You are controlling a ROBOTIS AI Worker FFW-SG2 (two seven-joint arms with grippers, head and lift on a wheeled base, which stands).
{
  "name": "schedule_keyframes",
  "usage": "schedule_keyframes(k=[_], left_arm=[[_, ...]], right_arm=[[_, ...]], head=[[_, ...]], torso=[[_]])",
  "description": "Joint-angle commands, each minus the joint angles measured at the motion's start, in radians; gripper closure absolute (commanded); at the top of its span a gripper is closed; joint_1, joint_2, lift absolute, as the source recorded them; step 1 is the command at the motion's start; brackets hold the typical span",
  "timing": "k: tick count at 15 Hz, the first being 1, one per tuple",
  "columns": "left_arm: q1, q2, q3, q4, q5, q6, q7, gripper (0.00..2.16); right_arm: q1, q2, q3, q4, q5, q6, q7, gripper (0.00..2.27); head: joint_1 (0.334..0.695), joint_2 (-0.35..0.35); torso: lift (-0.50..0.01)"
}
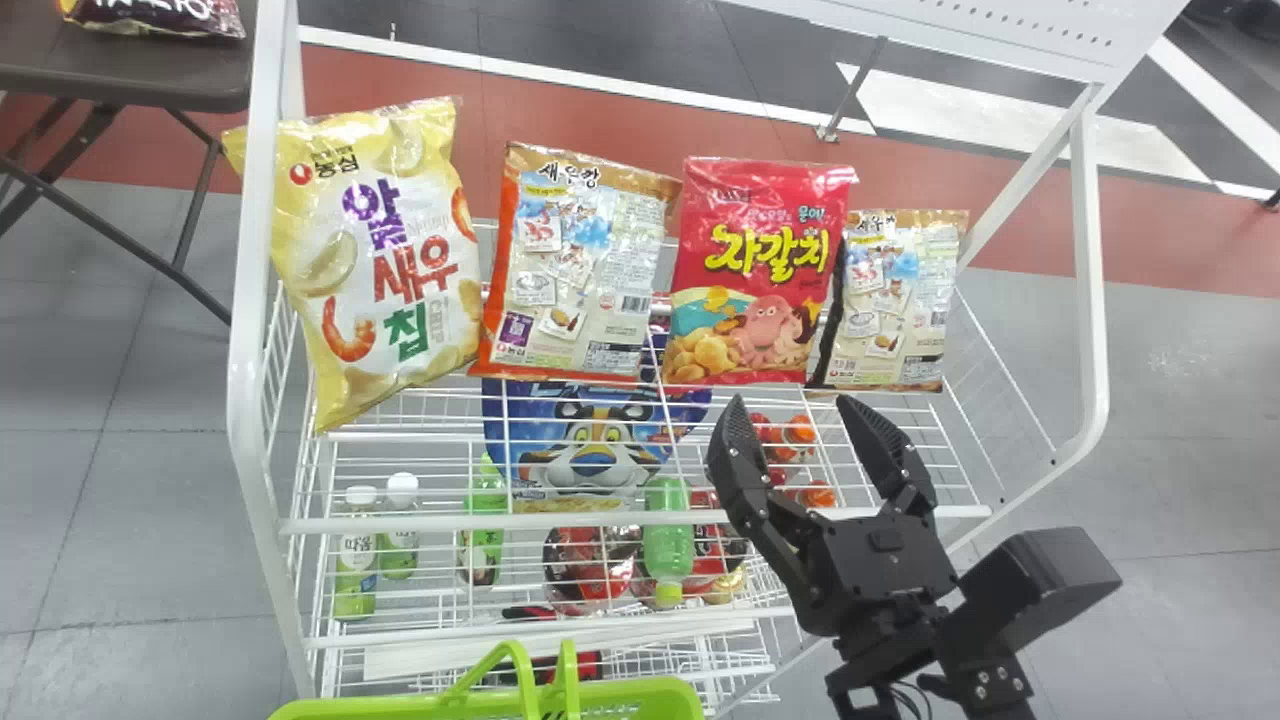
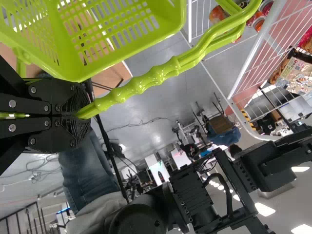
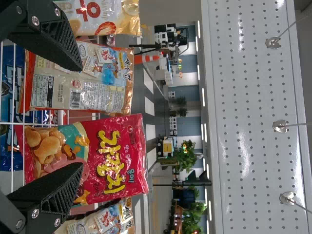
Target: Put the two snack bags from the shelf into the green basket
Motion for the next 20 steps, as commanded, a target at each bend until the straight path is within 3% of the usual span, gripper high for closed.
schedule_keyframes(k=[1,10,17,20], left_arm=[[0.0,0.0,0.0,0.0,0.0,0.0,-0.001,1.81],[-0.002,0.0,0.0,0.001,0.0,0.0,-0.001,1.81],[0.0,0.002,-0.002,0.003,0.0,0.0,-0.002,1.8],[0.0,0.002,-0.002,0.003,-0.002,0.0,-0.004,1.8]], right_arm=[[0.0,0.001,0.0,0.0,0.0,0.006,0.0,0.12],[-0.027,0.001,0.003,0.009,0.006,0.03,0.008,0.12],[-0.206,0.001,0.08,0.089,0.08,0.199,-0.008,0.12],[-0.307,-0.018,0.156,0.166,0.143,0.227,-0.058,0.12]], head=[[0.695,-0.35],[0.695,-0.35],[0.695,-0.35],[0.695,-0.35]], torso=[[-0.011],[-0.011],[-0.011],[-0.011]])
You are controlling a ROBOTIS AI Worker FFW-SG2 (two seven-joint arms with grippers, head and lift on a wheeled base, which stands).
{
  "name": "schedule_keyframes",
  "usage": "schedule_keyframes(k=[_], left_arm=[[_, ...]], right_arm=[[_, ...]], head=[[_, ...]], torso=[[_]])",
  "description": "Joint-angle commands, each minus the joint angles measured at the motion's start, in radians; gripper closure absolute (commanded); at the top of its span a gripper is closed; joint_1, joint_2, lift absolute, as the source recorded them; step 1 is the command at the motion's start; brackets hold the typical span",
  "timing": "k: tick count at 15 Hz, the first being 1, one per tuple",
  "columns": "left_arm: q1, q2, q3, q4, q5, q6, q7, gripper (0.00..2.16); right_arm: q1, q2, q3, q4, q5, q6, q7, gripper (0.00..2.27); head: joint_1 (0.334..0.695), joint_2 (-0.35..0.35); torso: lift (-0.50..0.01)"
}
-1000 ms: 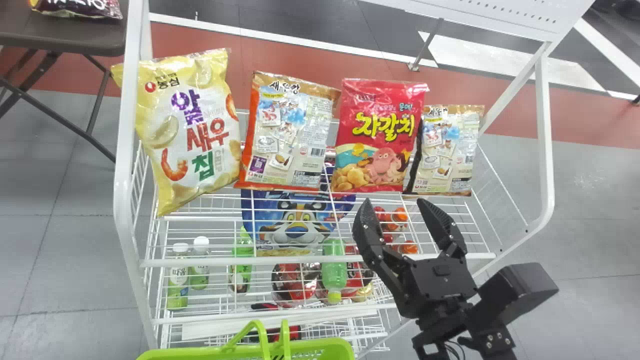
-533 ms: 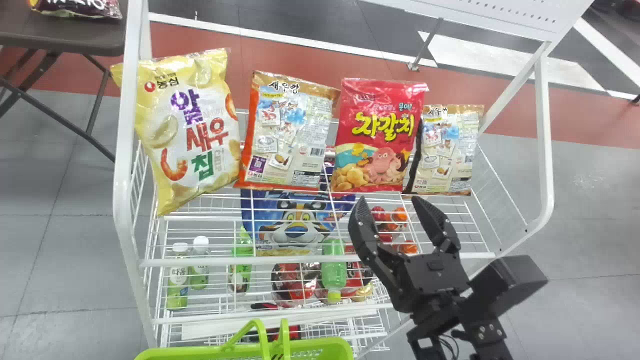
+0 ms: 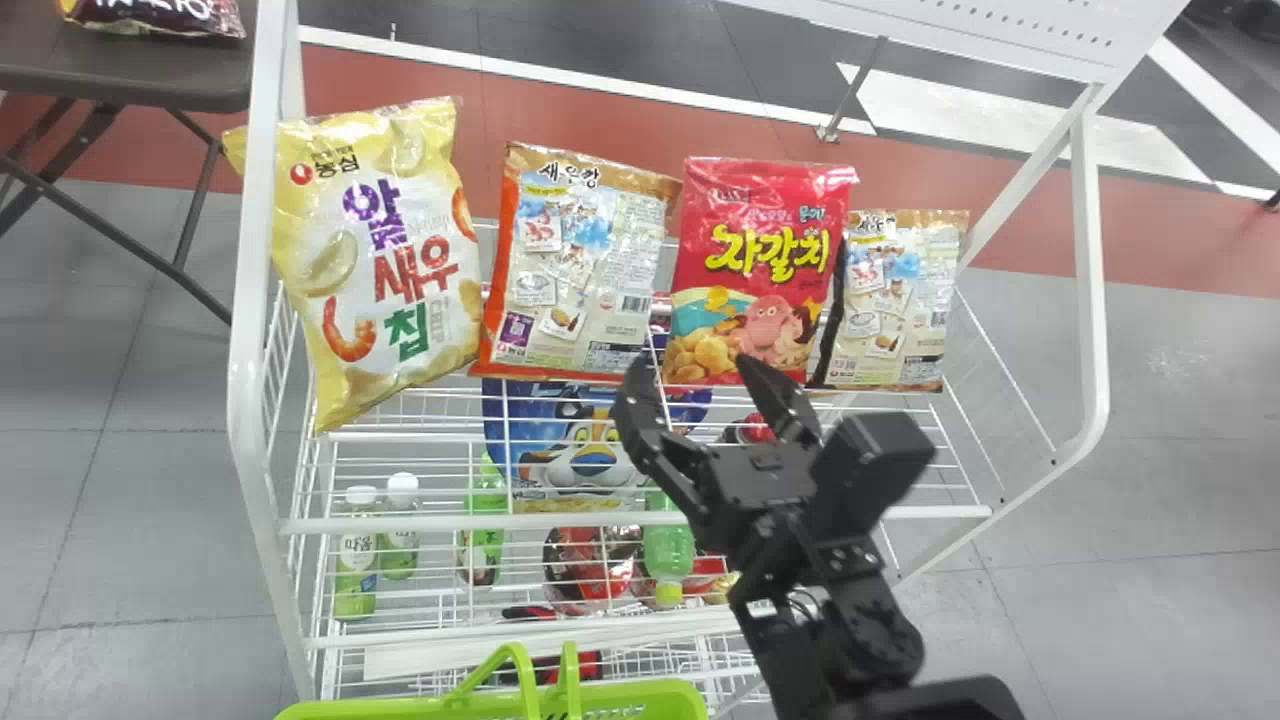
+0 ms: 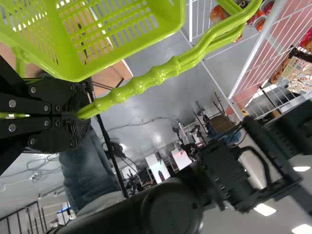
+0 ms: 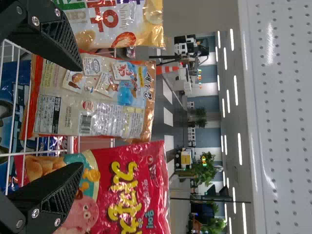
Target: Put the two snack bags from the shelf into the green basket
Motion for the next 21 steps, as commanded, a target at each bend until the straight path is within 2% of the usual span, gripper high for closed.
schedule_keyframes(k=[1,6,13,18,20,21], left_arm=[[0.0,0.0,0.0,0.003,-0.002,0.003,0.001,1.8],[0.0,-0.002,0.002,0.008,-0.008,0.009,0.012,1.8],[-0.006,-0.002,0.005,0.031,-0.008,0.009,0.013,1.8],[-0.017,-0.002,0.005,0.041,-0.008,0.009,0.016,1.81],[-0.021,-0.002,0.005,0.041,-0.007,0.009,0.016,1.8],[-0.023,-0.003,0.005,0.041,-0.007,0.009,0.018,1.8]], right_arm=[[-0.085,-0.015,0.057,0.072,0.038,0.019,-0.02,0.12],[-0.236,-0.02,0.112,0.225,0.077,0.049,-0.057,0.12],[-0.39,-0.027,0.098,0.386,0.057,0.074,-0.057,0.12],[-0.447,-0.027,0.101,0.443,0.051,0.071,-0.054,0.13],[-0.46,-0.027,0.103,0.449,0.048,0.08,-0.046,0.21],[-0.468,-0.027,0.103,0.448,0.046,0.108,-0.031,0.35]], head=[[0.695,-0.35],[0.695,-0.35],[0.695,-0.35],[0.695,-0.35],[0.695,-0.35],[0.695,-0.35]], torso=[[-0.011],[-0.011],[-0.011],[-0.011],[-0.011],[-0.011]])
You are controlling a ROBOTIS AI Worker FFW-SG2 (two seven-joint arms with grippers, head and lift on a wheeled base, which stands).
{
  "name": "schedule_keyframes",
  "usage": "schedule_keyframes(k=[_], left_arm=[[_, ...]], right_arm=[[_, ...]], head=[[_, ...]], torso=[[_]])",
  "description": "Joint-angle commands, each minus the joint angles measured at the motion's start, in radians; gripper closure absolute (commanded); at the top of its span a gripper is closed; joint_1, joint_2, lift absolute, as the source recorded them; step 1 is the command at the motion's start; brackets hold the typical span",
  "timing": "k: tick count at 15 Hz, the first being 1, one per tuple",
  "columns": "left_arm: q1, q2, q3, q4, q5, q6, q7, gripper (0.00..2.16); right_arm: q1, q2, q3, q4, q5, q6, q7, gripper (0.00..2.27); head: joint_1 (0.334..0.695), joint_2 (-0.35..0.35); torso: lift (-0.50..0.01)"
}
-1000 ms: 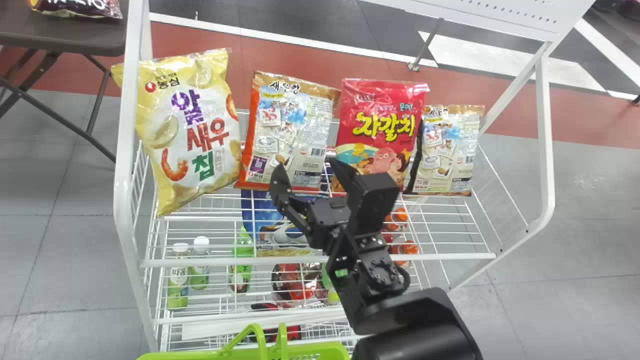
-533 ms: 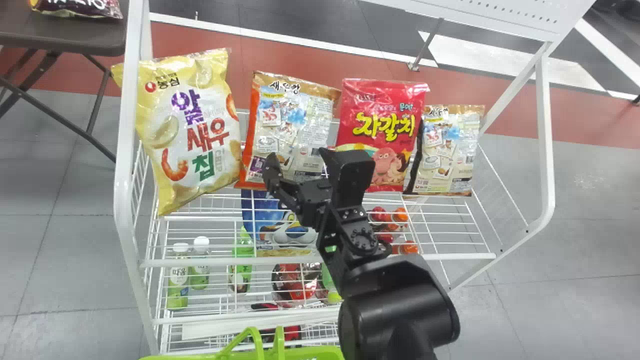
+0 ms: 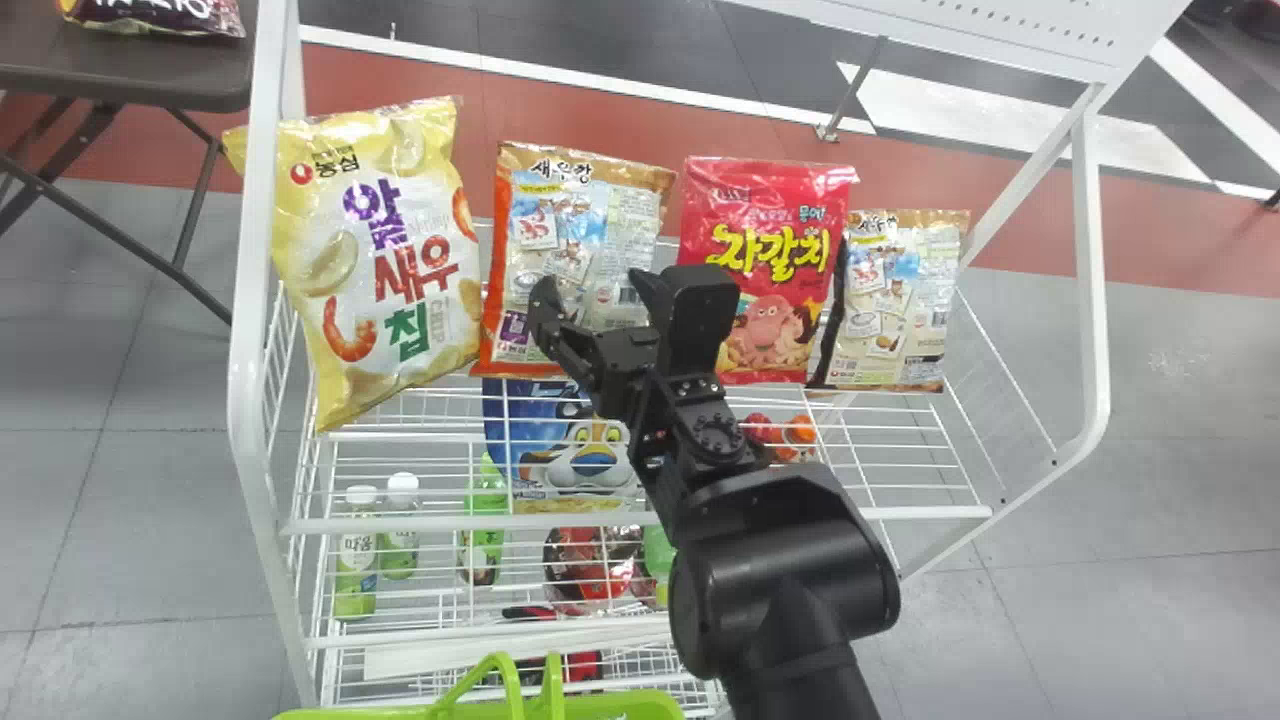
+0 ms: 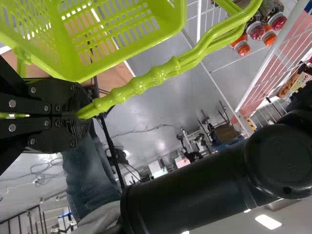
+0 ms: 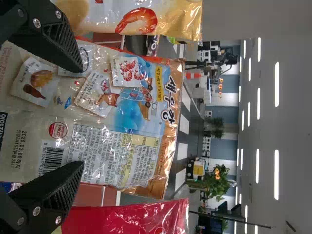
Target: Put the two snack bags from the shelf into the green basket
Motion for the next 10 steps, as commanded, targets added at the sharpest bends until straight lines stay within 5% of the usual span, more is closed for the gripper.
schedule_keyframes(k=[1,3,5,10], left_arm=[[-0.004,-0.001,0.0,0.0,-0.001,0.003,0.002,1.8],[-0.005,-0.001,0.003,-0.001,0.001,0.003,0.004,1.8],[-0.007,-0.003,0.006,-0.005,0.002,0.012,0.004,1.8],[-0.011,-0.006,0.006,-0.008,0.002,0.018,0.005,1.8]], right_arm=[[-0.017,0.0,0.0,-0.004,-0.004,0.067,0.031,0.59],[-0.015,0.0,0.0,-0.018,-0.005,0.082,0.05,1.5],[-0.008,0.0,0.008,-0.041,-0.005,0.079,0.048,2.05],[0.034,-0.008,0.007,-0.127,-0.007,0.082,0.045,2.07]], head=[[0.695,-0.35],[0.695,-0.35],[0.695,-0.35],[0.695,-0.35]], torso=[[-0.011],[-0.011],[-0.011],[-0.011]])
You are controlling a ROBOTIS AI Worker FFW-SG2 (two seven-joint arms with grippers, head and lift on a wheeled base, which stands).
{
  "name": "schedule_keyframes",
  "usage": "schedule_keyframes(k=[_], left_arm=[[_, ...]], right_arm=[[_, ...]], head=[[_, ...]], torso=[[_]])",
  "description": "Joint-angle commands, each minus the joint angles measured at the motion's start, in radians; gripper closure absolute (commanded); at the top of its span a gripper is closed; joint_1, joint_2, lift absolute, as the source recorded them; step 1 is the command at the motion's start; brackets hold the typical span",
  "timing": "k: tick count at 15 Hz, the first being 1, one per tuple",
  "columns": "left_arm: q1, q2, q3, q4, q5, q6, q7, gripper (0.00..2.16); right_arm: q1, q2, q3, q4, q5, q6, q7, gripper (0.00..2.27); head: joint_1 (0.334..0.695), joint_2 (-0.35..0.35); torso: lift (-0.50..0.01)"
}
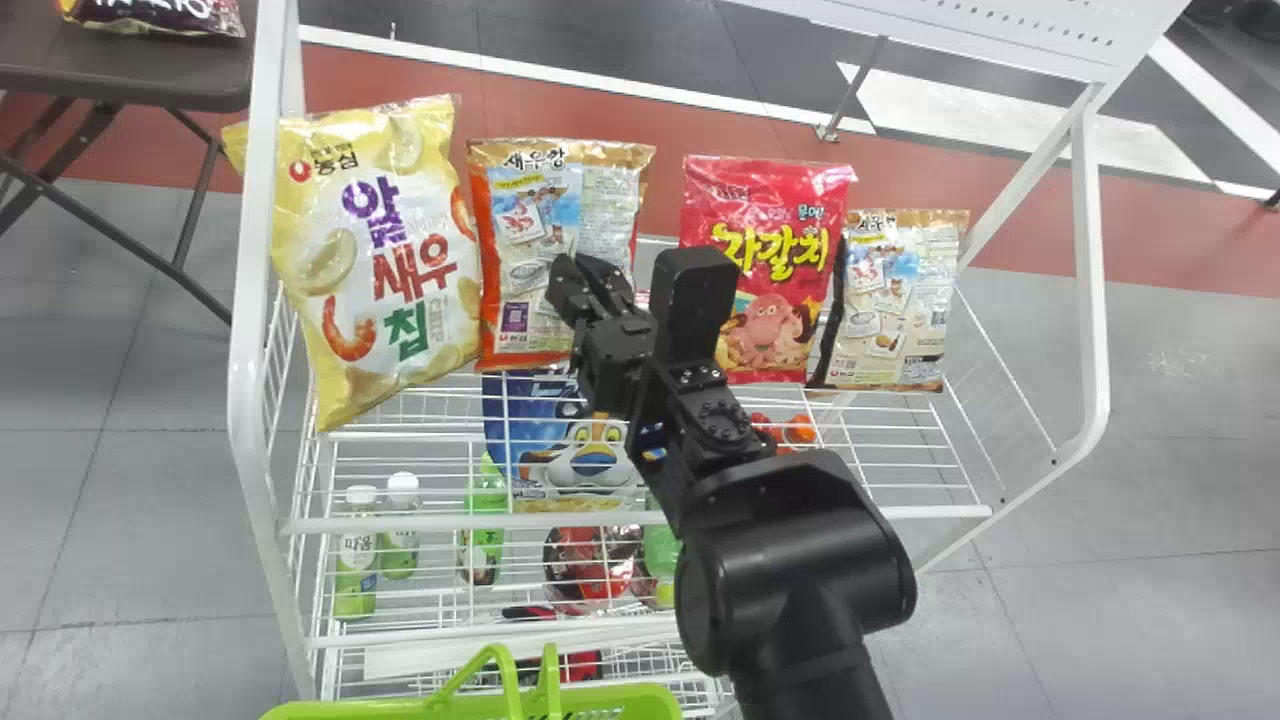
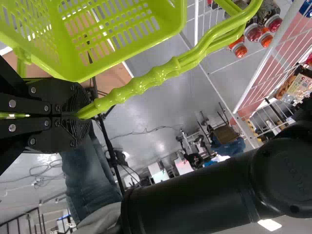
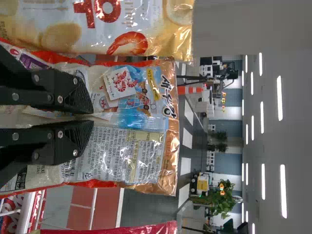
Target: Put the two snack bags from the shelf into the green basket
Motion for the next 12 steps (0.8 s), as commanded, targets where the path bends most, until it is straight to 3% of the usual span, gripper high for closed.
schedule_keyframes(k=[1,12], left_arm=[[-0.001,-0.001,-0.002,0.0,0.0,0.002,-0.002,1.8],[0.008,-0.001,-0.011,-0.009,-0.002,-0.002,-0.006,1.81]], right_arm=[[0.029,-0.006,-0.002,-0.054,-0.001,0.002,0.0,2.07],[0.324,-0.075,-0.068,-0.494,-0.083,0.201,0.01,2.07]], head=[[0.695,-0.35],[0.695,-0.35]], torso=[[-0.011],[-0.011]])
